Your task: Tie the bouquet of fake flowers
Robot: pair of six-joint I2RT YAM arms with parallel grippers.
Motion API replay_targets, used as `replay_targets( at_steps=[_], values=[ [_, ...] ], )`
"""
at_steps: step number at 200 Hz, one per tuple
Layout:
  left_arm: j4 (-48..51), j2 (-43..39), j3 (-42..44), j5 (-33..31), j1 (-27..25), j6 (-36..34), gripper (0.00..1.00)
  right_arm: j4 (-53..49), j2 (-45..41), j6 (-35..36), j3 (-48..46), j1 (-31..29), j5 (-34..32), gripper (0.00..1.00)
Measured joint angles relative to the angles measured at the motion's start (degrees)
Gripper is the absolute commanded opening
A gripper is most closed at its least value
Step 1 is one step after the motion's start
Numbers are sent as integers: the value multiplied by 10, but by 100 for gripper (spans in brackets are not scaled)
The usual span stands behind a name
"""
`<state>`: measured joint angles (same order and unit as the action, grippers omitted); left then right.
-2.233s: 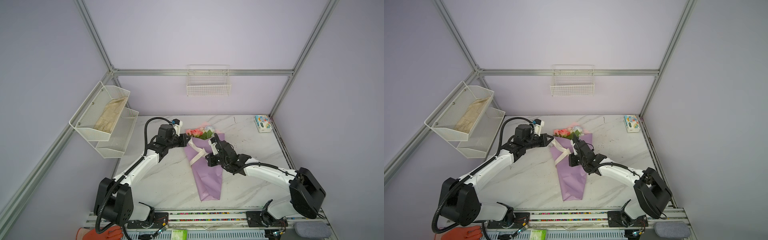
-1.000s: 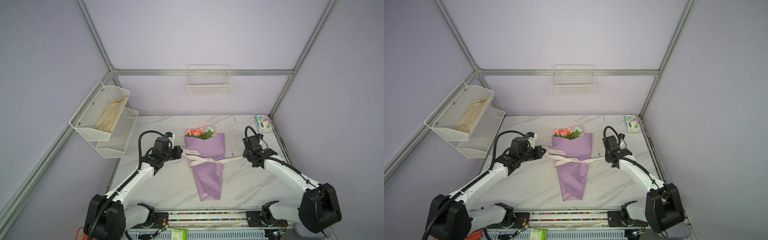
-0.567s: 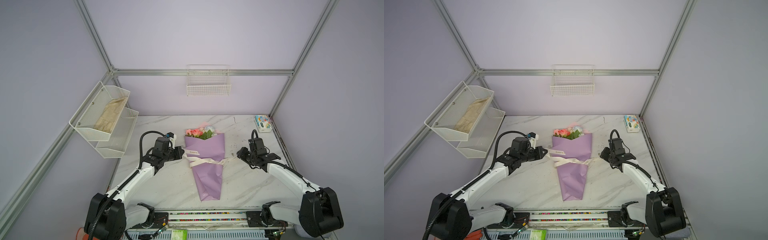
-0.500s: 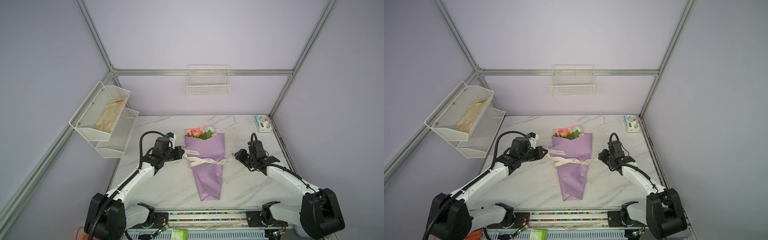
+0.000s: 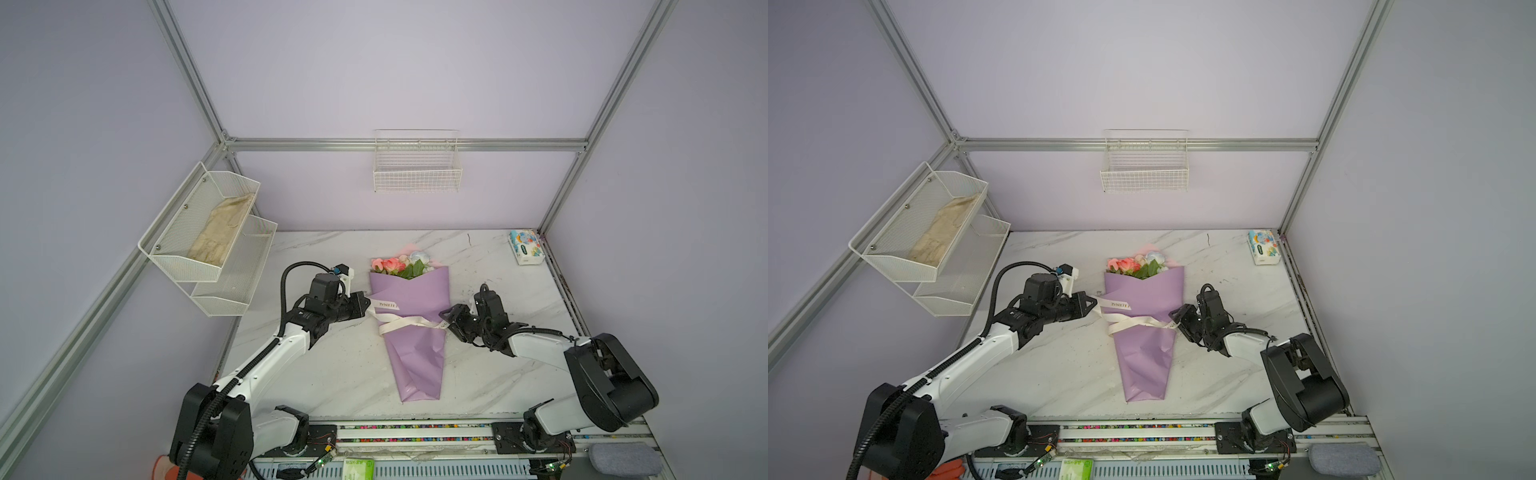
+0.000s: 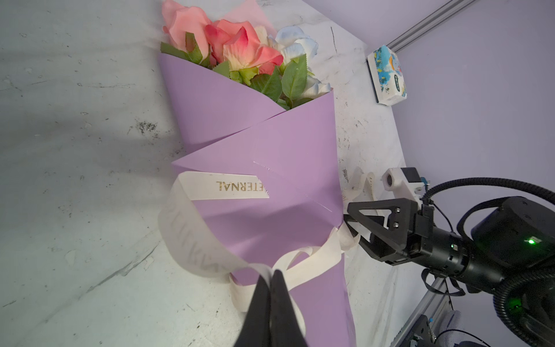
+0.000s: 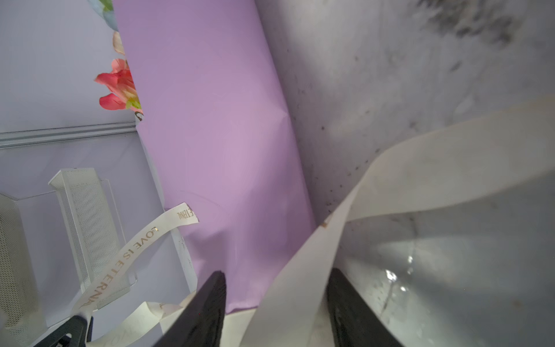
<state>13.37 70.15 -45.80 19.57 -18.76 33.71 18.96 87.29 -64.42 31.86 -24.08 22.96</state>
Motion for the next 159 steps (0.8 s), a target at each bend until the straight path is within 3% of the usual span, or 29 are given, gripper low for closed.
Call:
replay_targets(
  at_steps=[70,128,146,159],
  values=[
    [-45,6,10,12,0,27,0,-19,-32,25,6,-4,-56,5],
    [-50,14,16,13,1,32,0,-81,-67,66,37,-4,-103,19],
    [-51,17,16,15,1,32,0,-87,-66,73,37,-4,-106,18],
    [-52,20,16,17,1,32,0,-88,-66,76,37,-4,-107,9]
  ],
)
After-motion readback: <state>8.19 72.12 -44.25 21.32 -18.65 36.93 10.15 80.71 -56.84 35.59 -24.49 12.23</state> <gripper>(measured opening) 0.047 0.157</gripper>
